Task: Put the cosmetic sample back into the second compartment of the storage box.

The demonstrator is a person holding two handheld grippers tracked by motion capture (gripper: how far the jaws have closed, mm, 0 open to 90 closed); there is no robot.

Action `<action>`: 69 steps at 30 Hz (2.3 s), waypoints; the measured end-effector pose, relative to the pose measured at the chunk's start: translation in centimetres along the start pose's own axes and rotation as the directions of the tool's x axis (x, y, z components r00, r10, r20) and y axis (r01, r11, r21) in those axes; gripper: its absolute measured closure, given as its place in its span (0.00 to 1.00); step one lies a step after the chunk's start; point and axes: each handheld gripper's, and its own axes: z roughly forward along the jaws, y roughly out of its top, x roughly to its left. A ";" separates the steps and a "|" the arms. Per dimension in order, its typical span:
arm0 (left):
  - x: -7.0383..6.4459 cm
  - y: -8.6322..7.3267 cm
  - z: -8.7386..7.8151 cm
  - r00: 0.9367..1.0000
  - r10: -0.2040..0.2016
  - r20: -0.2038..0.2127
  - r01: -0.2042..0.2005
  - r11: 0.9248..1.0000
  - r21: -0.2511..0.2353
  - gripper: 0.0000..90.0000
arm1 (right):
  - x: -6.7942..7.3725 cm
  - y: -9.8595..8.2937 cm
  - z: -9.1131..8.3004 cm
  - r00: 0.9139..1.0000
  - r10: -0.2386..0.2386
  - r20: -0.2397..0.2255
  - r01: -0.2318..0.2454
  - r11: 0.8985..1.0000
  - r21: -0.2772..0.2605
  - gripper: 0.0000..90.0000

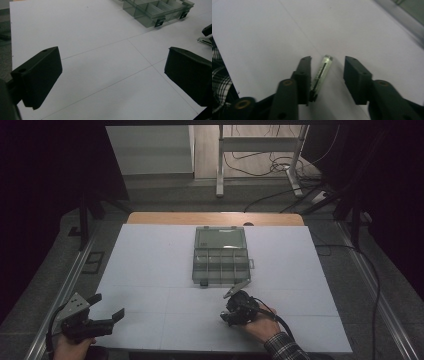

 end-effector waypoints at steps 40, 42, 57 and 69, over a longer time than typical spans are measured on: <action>0.1 0.1 0.1 1.000 0.002 0.007 -0.002 1.000 0.006 0.02 | -0.7 0.4 -2.0 0.999 0.006 0.037 -0.001 0.990 -0.139 0.90; 0.1 0.1 0.1 1.000 0.003 0.006 -0.003 1.000 0.007 0.02 | -0.9 0.5 -2.0 1.000 0.012 0.029 -0.007 0.990 -0.144 0.90; 0.1 0.1 0.2 1.000 0.001 0.009 -0.001 1.000 0.007 0.02 | -2.4 2.1 -2.2 0.998 0.049 0.027 -0.043 0.980 -0.193 0.90; 0.1 0.1 0.2 1.000 -0.002 0.012 0.002 1.000 0.008 0.02 | -3.5 3.3 -2.3 0.997 0.058 0.043 -0.047 0.973 -0.225 0.90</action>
